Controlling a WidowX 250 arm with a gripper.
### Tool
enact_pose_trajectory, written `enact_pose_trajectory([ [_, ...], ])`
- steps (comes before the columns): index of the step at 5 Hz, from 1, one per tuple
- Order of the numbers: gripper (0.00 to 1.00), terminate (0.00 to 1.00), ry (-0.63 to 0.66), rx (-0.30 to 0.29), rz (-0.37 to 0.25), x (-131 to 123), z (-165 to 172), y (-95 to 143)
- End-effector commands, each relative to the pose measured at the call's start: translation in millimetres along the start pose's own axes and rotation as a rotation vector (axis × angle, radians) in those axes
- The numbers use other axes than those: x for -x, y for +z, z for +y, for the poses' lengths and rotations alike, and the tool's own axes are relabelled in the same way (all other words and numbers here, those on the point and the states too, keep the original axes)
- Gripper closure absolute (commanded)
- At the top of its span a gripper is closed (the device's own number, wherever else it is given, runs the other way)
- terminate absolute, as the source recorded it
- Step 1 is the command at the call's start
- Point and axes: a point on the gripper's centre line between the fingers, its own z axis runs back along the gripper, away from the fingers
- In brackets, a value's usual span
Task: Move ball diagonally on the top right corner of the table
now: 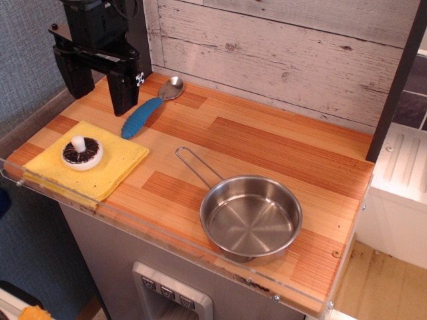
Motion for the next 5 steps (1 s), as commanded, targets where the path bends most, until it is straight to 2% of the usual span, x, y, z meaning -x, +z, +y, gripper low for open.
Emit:
enact_pose_trajectory([
  [1, 0.00, 0.00, 0.000, 0.000, 0.000, 0.0, 0.0, 0.0],
  [3, 0.00, 0.00, 0.028, 0.036, 0.057, 34.4, 39.5, -24.7],
  [4, 0.00, 0.00, 0.028, 0.028, 0.044, 41.9, 59.4, -28.7],
  [5, 0.00, 0.00, 0.025, 0.003, 0.055, 40.8, 65.5, -42.5],
])
